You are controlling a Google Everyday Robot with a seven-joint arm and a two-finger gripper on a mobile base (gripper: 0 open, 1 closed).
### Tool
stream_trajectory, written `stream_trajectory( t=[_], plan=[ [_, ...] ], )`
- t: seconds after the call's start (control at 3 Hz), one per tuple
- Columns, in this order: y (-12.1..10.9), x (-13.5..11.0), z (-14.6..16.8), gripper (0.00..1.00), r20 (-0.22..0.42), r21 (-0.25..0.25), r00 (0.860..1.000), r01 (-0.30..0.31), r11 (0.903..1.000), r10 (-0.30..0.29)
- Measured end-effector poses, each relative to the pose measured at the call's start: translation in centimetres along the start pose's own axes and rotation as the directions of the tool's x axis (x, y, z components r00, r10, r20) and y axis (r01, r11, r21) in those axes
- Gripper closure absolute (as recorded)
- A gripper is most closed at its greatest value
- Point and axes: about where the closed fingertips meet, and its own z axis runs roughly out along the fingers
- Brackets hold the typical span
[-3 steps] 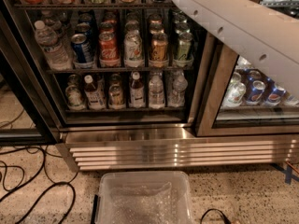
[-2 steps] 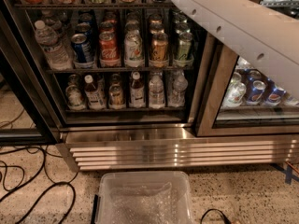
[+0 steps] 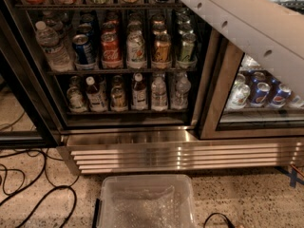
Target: Pick redbull can from top shelf of fridge
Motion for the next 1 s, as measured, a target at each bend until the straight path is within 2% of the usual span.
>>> stream_trajectory(
  t=[0.33, 0.67, 1.0],
  plan=[
    [-1.0, -0.4, -1.5, 1.00, -0.056, 0.001, 0.998, -0.007, 1.0000, 0.007],
    [-0.4, 0.6, -2.8, 1.00, -0.150, -0.041, 0.988, -0.046, 0.9981, 0.039],
    [-0.3, 1.5, -4.4, 1.00, -0.239, -0.064, 0.970, -0.066, 0.9957, 0.049]
  ],
)
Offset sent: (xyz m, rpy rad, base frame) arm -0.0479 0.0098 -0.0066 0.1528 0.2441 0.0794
